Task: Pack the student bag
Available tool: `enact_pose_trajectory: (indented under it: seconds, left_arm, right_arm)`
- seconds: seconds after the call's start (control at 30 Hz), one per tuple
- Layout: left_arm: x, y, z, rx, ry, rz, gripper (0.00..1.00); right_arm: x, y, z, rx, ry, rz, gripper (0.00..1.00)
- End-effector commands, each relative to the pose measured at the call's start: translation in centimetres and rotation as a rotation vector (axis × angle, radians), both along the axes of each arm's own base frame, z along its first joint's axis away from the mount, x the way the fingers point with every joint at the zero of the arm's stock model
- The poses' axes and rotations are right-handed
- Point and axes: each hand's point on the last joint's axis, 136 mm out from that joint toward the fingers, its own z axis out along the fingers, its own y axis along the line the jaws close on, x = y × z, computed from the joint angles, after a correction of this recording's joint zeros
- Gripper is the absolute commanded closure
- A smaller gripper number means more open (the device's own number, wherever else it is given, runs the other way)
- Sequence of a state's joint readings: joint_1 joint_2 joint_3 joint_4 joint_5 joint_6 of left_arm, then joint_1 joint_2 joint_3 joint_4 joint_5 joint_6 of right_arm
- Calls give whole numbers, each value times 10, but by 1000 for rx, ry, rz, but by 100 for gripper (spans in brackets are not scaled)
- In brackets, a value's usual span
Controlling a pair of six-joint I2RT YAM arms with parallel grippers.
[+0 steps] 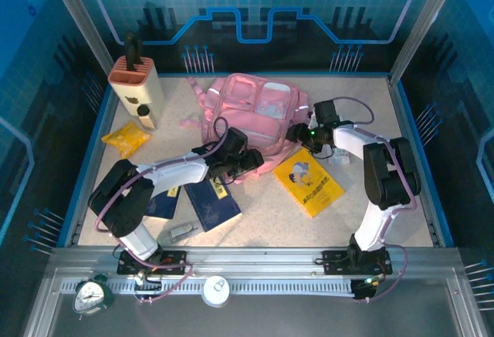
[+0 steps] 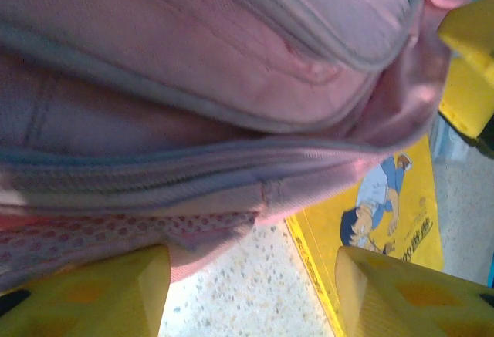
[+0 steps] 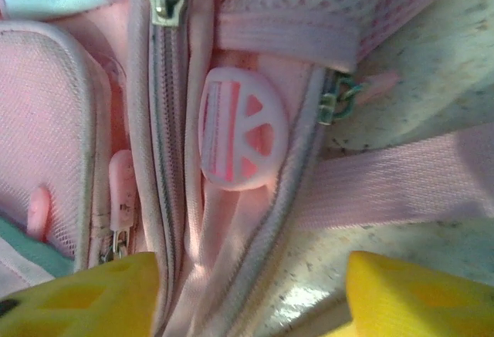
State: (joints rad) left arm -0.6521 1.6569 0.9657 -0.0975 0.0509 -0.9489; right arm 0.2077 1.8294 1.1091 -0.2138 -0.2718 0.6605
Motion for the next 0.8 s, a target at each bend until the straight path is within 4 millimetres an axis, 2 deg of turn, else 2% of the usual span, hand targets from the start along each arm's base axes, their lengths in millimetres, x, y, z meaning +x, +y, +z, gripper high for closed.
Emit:
enact_pose_trajectory:
  seconds: [0.0, 0.13, 0.23, 0.3, 0.47, 0.53, 0.57, 0.6, 0.67, 0.7, 0.77]
  left_arm:
    - [19, 11, -4, 43, -62, -6, 41]
    - [45, 30, -5, 94, -101, 1, 41]
    - [70, 46, 5, 129, -158, 7, 41]
    - [83, 63, 10, 181, -169, 25, 41]
    - [104, 105, 21, 263, -211, 84, 41]
    - [107, 118, 21, 282, -215, 100, 41]
    - [108, 124, 23, 281, -208, 107, 41]
    - [108, 126, 24, 278, -203, 105, 41]
    - [103, 126, 31, 275, -206, 83, 41]
    - [100, 124, 36, 263, -211, 75, 40]
    - [93, 122, 44, 233, -210, 74, 39]
  right_arm:
    - [9, 18, 8, 29, -57, 58, 45]
    - [2, 31, 7, 71, -64, 94, 64]
    - [-7, 43, 11, 55, -78, 122, 77]
    - [-12, 55, 15, 83, -94, 134, 80]
    - [-29, 104, 28, 168, -103, 179, 81]
    - [-33, 123, 39, 191, -134, 201, 80]
    - [-34, 131, 47, 194, -151, 213, 73]
    - [-34, 132, 51, 188, -159, 212, 71]
    - [-33, 126, 64, 173, -180, 206, 61]
    - [-35, 120, 67, 149, -180, 196, 51]
    - [-39, 101, 70, 106, -171, 162, 43]
